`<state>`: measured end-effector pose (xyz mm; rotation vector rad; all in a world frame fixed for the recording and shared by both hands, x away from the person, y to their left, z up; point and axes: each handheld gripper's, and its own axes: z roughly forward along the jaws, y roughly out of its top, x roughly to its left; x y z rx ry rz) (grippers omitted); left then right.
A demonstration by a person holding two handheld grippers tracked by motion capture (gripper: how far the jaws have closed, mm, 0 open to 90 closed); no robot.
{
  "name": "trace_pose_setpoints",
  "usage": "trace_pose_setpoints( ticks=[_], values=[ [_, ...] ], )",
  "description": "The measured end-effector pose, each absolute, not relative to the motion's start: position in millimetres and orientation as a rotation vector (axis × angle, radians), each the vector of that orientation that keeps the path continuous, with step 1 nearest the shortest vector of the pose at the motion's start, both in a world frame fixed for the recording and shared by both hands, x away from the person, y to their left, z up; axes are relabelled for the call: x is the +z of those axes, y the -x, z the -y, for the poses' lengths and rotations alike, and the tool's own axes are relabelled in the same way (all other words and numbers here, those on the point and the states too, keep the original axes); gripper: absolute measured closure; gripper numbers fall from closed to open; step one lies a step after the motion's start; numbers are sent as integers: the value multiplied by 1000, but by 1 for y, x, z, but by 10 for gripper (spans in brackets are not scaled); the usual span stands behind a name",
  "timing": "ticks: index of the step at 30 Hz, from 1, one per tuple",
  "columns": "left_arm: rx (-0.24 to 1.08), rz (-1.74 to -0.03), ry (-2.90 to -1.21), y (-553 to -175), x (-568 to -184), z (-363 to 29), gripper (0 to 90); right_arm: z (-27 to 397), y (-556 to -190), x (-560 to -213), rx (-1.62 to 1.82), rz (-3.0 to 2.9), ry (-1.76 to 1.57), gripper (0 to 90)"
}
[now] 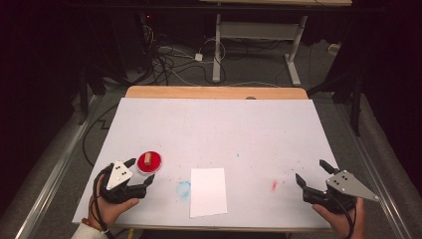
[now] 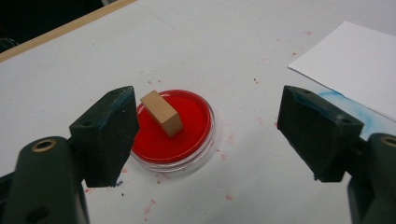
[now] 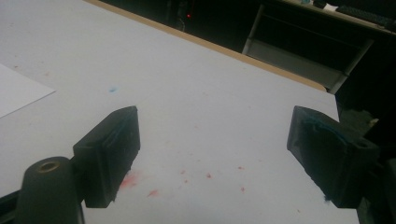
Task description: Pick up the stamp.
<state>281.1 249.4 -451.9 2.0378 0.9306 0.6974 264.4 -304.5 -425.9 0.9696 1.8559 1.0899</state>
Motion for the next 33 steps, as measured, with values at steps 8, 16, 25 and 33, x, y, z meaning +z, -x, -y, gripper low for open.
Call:
trace_pose_setpoints(
  ticks=[8,16,25,33],
  values=[
    [648,-966,-2019,-284,-450,-257,220,299,-266,-427,1082,-1863,-966,182],
    [584,-1115,-2044,-289,-439,-264,259,296,-269,-432,1045,-1903,-972,191],
    [456,-1227,-2134,-321,-411,-255,318,293,-273,-439,988,-1937,-964,198],
    [390,-1321,-2229,-353,-414,-237,439,289,-274,-442,950,-1955,-943,201]
  ],
)
